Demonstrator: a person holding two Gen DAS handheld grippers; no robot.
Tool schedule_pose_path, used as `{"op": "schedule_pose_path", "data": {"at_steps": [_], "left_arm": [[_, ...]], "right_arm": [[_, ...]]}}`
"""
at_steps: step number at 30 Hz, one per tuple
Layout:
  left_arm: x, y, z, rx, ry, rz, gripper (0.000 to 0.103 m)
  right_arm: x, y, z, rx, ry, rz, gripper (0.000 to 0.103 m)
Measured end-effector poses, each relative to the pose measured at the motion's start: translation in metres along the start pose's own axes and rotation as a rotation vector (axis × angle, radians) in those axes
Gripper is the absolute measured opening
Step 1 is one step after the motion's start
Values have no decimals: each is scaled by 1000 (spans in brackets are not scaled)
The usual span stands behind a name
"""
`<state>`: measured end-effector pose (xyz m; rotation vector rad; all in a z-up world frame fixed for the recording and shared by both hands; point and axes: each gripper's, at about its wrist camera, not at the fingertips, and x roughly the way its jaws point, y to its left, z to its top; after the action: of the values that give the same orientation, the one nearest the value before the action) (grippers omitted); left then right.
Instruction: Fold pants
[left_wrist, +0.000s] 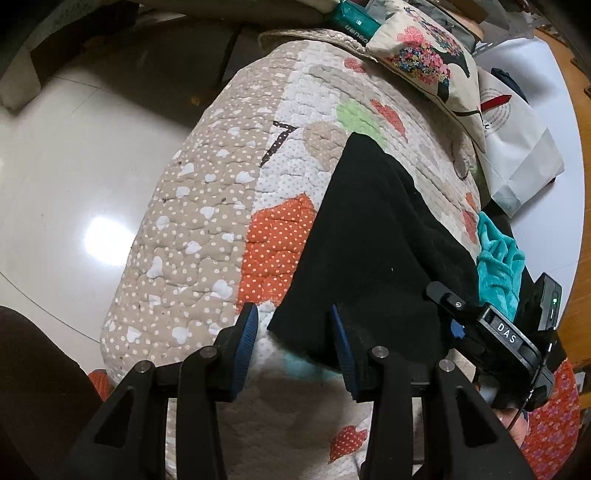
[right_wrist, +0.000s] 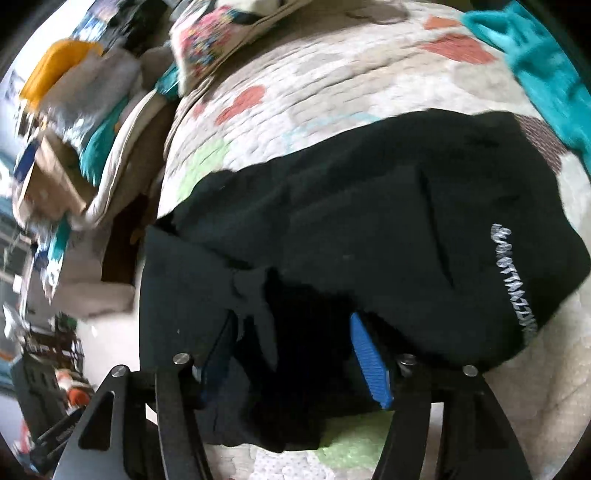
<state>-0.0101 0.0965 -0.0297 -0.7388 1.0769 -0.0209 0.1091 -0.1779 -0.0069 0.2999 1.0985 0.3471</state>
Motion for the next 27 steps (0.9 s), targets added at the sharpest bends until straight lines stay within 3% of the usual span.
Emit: {"op": "schedule_pose_path", "data": {"at_steps": [4,7,11,17,21,24,27], "left_arm": [[0,4,2,-17,4,-9,40],[-4,11,5,-43,-8,-17,40],[-16,27,15,-103,-48,-31,40],[-41,53,26,-183,-120,-29,43],[-48,67,29,-226,-134,-25,44],[-46,67,29,-224,-125,-26,44],[-41,62,27,-210,-112,-30,44]], "right_arm": [[13,11,-1,-26,60,7,26],[6,18,1,-17,53,35,18],[-6,56,10,-35,35,112,15],[-8,154,21,-158,57,259,15],[-3,203,18,-238,77,305,15],[-5,205,18,-250,63,304,15],[-1,172,27,-177,48,256,15]]}}
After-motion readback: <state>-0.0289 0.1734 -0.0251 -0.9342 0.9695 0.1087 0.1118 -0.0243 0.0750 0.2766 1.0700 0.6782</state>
